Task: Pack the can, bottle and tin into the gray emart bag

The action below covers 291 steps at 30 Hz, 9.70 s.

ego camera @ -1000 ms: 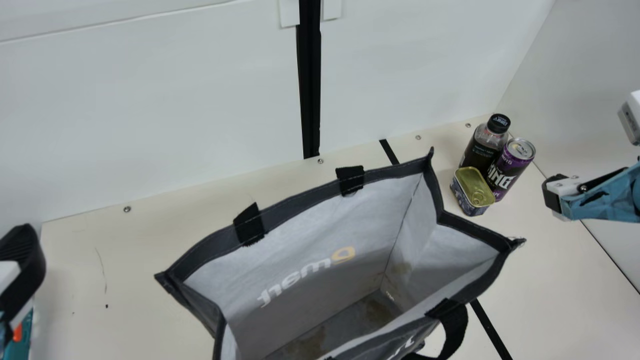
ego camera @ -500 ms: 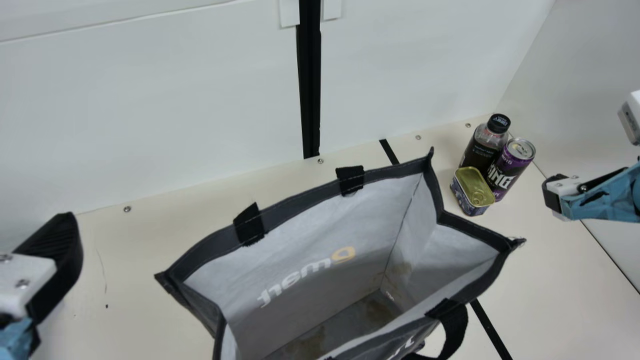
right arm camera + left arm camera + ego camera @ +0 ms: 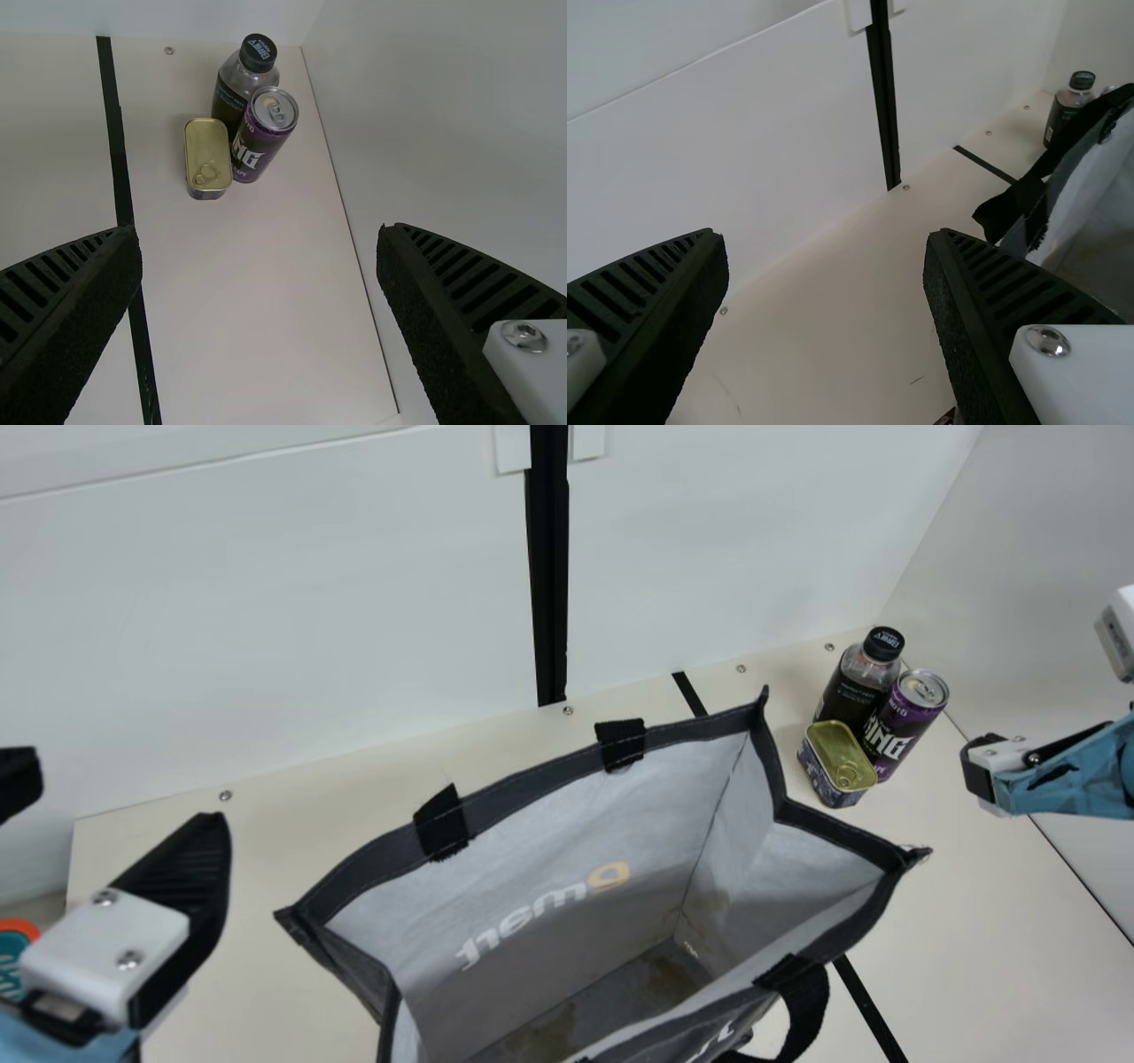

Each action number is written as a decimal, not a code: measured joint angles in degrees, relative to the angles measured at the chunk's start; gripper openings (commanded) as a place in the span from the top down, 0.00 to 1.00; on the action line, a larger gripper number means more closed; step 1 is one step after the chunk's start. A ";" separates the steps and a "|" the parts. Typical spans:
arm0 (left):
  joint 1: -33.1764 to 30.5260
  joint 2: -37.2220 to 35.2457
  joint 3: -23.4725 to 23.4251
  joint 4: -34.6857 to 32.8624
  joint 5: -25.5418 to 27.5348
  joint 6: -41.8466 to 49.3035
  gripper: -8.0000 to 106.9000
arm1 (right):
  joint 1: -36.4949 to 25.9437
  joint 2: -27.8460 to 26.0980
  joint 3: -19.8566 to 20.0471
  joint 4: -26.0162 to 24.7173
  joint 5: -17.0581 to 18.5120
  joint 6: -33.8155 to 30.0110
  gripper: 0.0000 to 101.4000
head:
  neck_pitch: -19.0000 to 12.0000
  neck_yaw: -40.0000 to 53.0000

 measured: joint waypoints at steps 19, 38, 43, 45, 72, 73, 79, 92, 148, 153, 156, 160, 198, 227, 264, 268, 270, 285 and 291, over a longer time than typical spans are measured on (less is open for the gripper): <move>-4.93 8.47 -10.78 -3.78 3.26 4.70 0.15 | 0.00 0.00 0.00 0.00 0.00 0.00 0.10 | 0.00 0.00; -8.26 14.76 -14.78 -9.07 3.40 10.10 0.15 | 0.00 0.00 0.00 0.00 0.00 0.00 0.10 | 0.00 0.00; -8.60 16.19 -15.27 -10.48 3.39 11.83 0.15 | 0.00 0.00 0.00 0.00 0.00 0.00 0.10 | 0.00 0.00; -8.60 16.70 -15.36 -11.02 3.39 12.36 0.15 | 0.00 0.00 0.00 0.00 0.00 0.00 0.10 | 0.00 0.00; -5.64 25.82 -17.33 -21.56 3.39 17.72 0.15 | 0.00 0.00 0.00 0.00 0.00 0.00 0.10 | 0.00 0.00; -5.56 26.10 -17.33 -21.69 3.39 17.86 0.15 | 0.00 0.00 0.00 0.00 0.00 0.00 0.10 | 0.00 0.00; -5.26 26.85 -16.34 -22.65 3.39 18.70 0.26 | 0.00 0.00 0.00 0.00 0.00 0.00 0.10 | 0.00 0.00; -4.99 26.72 -13.31 -22.43 3.29 19.55 0.84 | 0.00 0.00 0.00 0.00 0.00 0.00 0.10 | 0.00 0.00; -0.76 8.88 1.90 26.84 3.39 -15.90 0.84 | 0.00 0.00 0.00 0.00 0.00 0.00 0.10 | 0.00 0.00; -2.35 7.68 5.39 32.76 3.34 -19.16 0.84 | 0.00 0.00 0.00 0.00 0.00 0.00 0.10 | 0.00 0.00; -3.61 7.30 7.61 35.64 3.34 -21.31 0.84 | 0.00 0.00 0.00 0.00 0.00 0.00 0.10 | 0.00 0.00; -5.46 7.06 10.51 38.50 3.34 -23.76 0.84 | 0.00 0.00 0.00 0.00 0.00 0.00 0.10 | 0.00 0.00; -15.16 10.10 18.53 31.67 1.91 -37.37 0.84 | 0.00 0.00 0.00 0.00 0.00 0.00 0.10 | 0.00 0.09; -7.23 9.45 24.80 11.65 -14.30 -34.81 0.84 | 0.00 0.00 0.00 0.00 0.00 0.00 0.10 | 0.00 0.00; 9.35 9.01 29.15 -32.98 -24.03 -7.88 0.84 | 0.00 0.00 0.00 0.00 0.00 0.00 0.10 | 0.00 0.00; 10.59 9.41 29.51 -36.93 -23.67 -5.17 0.84 | 0.00 0.00 0.00 0.00 0.00 0.00 0.10 | 0.00 0.00; 11.21 9.54 29.88 -38.62 -23.55 -3.85 0.84 | 0.00 0.00 0.00 0.00 0.00 0.00 0.10 | 0.00 0.00; 14.26 11.20 32.91 -48.48 -23.96 3.46 0.84 | 0.00 0.00 0.00 0.00 0.00 0.00 0.10 | 0.00 0.00; 14.91 11.76 33.78 -50.81 -24.17 5.19 0.84 | 0.00 0.00 0.00 0.00 0.00 0.00 0.10 | 0.00 0.00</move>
